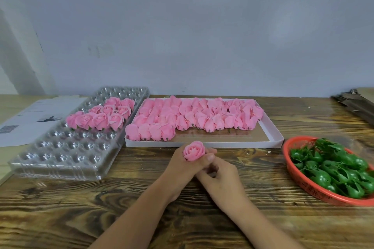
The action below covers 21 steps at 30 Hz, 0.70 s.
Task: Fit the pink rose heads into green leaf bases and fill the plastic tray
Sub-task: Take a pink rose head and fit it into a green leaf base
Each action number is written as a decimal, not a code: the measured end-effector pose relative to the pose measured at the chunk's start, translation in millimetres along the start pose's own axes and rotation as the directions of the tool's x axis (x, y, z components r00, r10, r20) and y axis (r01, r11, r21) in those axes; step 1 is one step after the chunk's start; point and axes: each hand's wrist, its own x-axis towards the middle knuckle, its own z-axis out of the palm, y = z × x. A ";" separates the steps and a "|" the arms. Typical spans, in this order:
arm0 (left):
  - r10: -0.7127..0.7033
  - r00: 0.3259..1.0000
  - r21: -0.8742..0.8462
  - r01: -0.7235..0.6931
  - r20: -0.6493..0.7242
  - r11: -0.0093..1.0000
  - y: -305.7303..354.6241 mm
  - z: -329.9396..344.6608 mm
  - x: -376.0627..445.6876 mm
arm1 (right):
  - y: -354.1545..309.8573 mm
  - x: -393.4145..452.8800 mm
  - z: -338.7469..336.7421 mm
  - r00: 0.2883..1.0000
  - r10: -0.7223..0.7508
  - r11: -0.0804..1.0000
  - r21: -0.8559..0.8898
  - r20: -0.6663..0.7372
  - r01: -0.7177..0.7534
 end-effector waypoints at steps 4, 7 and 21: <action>0.004 0.999 -0.067 -0.002 0.033 0.998 2.1 -3.8 2.1 | -5.0 0.5 -3.3 0.999 0.005 0.995 0.103 0.046 -0.010; 0.010 0.999 -0.087 -0.006 0.050 0.996 3.2 -8.9 2.8 | -7.8 0.4 -7.3 0.986 0.041 0.972 0.223 0.159 -0.076; 0.026 0.997 -0.007 -0.025 0.071 1.000 7.9 -6.2 -2.9 | 3.1 -0.8 -3.3 0.978 -0.048 0.994 0.103 0.205 0.028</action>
